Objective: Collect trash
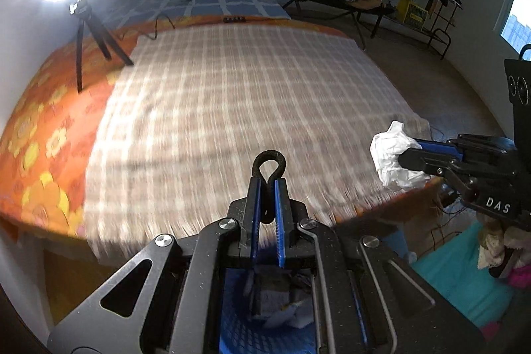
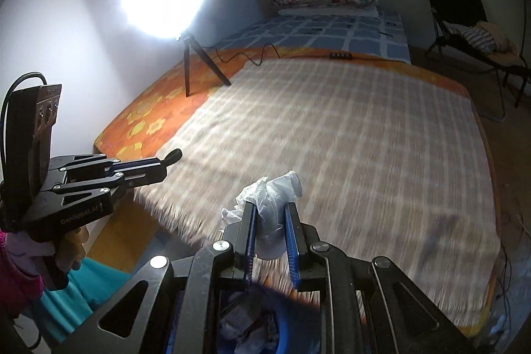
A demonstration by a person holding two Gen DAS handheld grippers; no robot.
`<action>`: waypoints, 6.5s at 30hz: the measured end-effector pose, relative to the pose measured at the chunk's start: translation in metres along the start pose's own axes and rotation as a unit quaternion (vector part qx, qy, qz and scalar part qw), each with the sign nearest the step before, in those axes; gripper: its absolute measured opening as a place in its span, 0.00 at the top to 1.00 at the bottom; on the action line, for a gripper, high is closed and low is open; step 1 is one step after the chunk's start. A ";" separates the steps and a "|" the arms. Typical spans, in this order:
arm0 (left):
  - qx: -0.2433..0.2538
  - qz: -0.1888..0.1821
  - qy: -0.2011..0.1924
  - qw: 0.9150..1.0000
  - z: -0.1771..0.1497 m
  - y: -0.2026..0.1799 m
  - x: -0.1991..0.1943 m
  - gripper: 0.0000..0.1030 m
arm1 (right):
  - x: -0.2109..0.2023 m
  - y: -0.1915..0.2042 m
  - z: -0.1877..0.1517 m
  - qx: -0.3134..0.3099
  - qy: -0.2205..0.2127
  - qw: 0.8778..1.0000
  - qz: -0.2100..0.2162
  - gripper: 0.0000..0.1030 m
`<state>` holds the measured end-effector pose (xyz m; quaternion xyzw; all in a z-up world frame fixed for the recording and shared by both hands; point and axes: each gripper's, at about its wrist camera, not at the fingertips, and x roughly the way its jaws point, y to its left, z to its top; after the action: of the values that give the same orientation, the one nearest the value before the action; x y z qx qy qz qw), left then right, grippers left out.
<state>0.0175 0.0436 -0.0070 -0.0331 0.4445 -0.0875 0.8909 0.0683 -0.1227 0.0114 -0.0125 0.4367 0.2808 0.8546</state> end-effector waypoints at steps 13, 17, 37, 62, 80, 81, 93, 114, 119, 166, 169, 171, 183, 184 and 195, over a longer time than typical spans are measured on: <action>-0.032 -0.010 0.087 0.996 -0.084 -0.004 0.036 0.94 | 0.014 0.026 -0.074 -0.011 0.056 0.998 0.008 0.85; -0.043 -0.006 0.107 0.993 -0.101 -0.004 0.047 0.94 | 0.025 0.033 -0.092 -0.022 0.076 0.997 0.007 0.85; -0.047 0.015 0.136 0.990 -0.126 -0.002 0.073 0.71 | 0.055 0.038 -0.120 -0.022 0.126 0.992 0.021 0.74; -0.058 0.048 0.136 0.988 -0.119 0.008 0.078 0.44 | 0.057 0.024 -0.121 0.003 0.143 0.989 -0.034 0.12; -0.055 0.061 0.101 0.991 -0.085 -0.004 0.054 0.44 | 0.031 0.012 -0.104 0.030 0.105 0.991 -0.082 0.09; -0.051 0.062 0.098 0.992 -0.082 -0.005 0.052 0.44 | 0.030 0.013 -0.103 0.030 0.104 0.991 -0.083 0.09; -0.019 0.064 0.015 0.998 -0.015 -0.010 0.008 0.26 | 0.010 0.006 -0.073 0.024 0.069 0.994 -0.082 0.09; -0.002 0.059 -0.043 0.997 0.079 0.002 0.022 0.02 | -0.002 -0.029 0.033 0.021 -0.066 0.993 -0.099 0.00; 0.000 0.070 -0.036 0.997 0.078 0.005 0.035 0.02 | 0.005 -0.035 0.037 0.019 -0.089 0.990 -0.104 0.00; 0.015 0.095 -0.026 0.995 0.069 0.008 0.049 0.01 | 0.027 -0.064 0.035 0.065 -0.078 0.989 -0.108 0.00; 0.016 0.095 -0.026 0.995 0.069 0.009 0.050 0.01 | 0.027 -0.064 0.035 0.065 -0.078 0.989 -0.108 0.00; 0.015 0.094 -0.026 0.995 0.069 0.009 0.050 0.01 | 0.027 -0.064 0.035 0.066 -0.077 0.989 -0.107 0.00; 0.017 0.094 -0.026 0.995 0.069 0.013 0.052 0.01 | 0.030 -0.060 0.033 0.054 -0.071 0.990 -0.106 0.00; 0.017 0.095 -0.026 0.995 0.069 0.013 0.052 0.01 | 0.031 -0.060 0.033 0.054 -0.070 0.990 -0.106 0.00; 0.017 0.094 -0.026 0.995 0.070 0.013 0.052 0.01 | 0.031 -0.059 0.033 0.052 -0.069 0.991 -0.106 0.00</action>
<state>0.1056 0.0452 -0.0081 0.0217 0.4207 -0.0098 0.9069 0.1362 -0.1493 -0.0054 0.0050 0.3869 0.1656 0.9071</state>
